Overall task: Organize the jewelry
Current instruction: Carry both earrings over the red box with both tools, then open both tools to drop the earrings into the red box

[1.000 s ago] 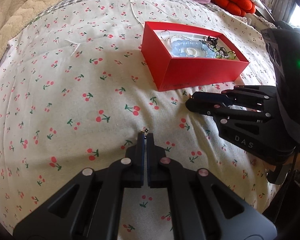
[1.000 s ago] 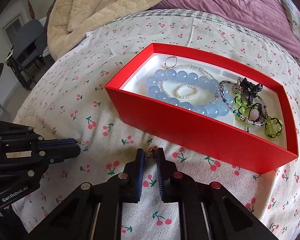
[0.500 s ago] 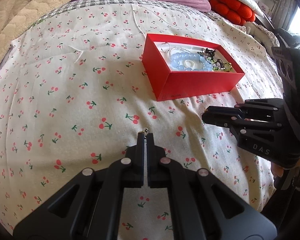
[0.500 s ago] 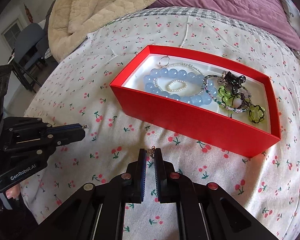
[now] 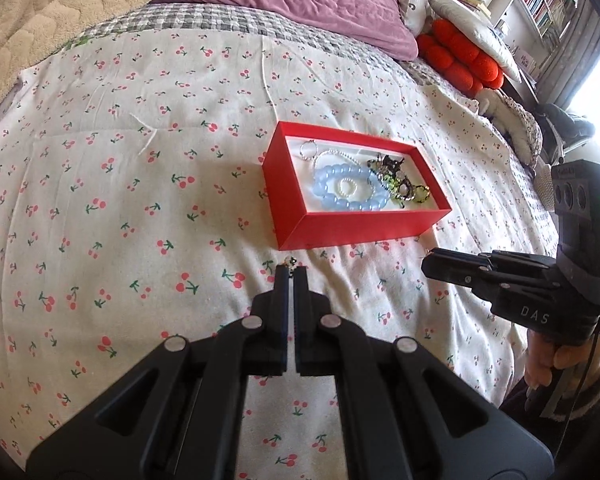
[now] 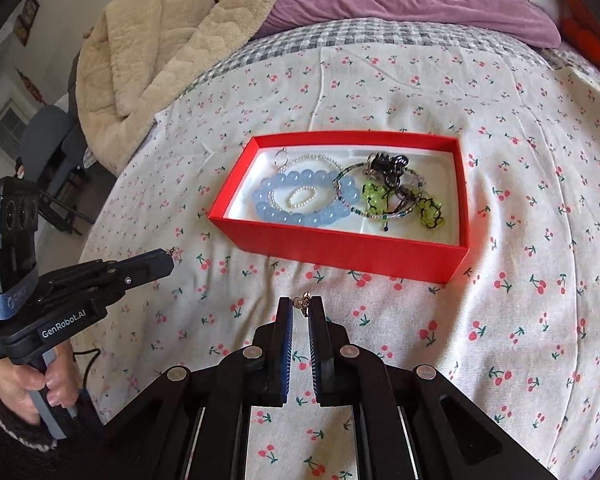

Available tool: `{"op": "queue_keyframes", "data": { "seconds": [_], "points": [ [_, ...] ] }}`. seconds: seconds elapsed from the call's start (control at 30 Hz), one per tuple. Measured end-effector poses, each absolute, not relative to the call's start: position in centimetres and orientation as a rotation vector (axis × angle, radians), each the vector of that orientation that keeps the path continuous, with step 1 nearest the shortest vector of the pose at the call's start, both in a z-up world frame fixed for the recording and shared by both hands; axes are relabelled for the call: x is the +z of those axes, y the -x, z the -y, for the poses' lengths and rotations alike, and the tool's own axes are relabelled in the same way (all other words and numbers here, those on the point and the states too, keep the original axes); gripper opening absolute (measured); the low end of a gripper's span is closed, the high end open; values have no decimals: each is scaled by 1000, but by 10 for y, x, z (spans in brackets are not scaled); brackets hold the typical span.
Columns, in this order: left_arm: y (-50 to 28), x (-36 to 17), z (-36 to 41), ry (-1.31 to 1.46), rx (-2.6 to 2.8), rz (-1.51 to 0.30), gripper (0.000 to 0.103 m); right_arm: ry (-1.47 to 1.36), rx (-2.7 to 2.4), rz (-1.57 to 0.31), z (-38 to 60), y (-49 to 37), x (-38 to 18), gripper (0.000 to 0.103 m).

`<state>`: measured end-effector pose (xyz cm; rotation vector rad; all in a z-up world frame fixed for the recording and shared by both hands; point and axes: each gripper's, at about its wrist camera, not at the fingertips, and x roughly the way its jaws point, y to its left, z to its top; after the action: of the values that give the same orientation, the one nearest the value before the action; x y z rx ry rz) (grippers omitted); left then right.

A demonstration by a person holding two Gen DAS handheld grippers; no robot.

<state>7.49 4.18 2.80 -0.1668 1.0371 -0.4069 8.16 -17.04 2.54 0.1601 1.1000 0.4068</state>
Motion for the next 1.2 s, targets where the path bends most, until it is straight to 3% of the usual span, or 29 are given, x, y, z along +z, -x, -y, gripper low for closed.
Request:
{"op": "queue_keyframes", "data": {
  "seconds": [0.47,1.2],
  "points": [
    [-94,54,-5,212,-467,-980,2,-274,363,-1040,203,-93,49,8],
    [-140,23,32,279,-494,-1044,3,-410,392,-1078,212,-137,27,8]
  ]
}}
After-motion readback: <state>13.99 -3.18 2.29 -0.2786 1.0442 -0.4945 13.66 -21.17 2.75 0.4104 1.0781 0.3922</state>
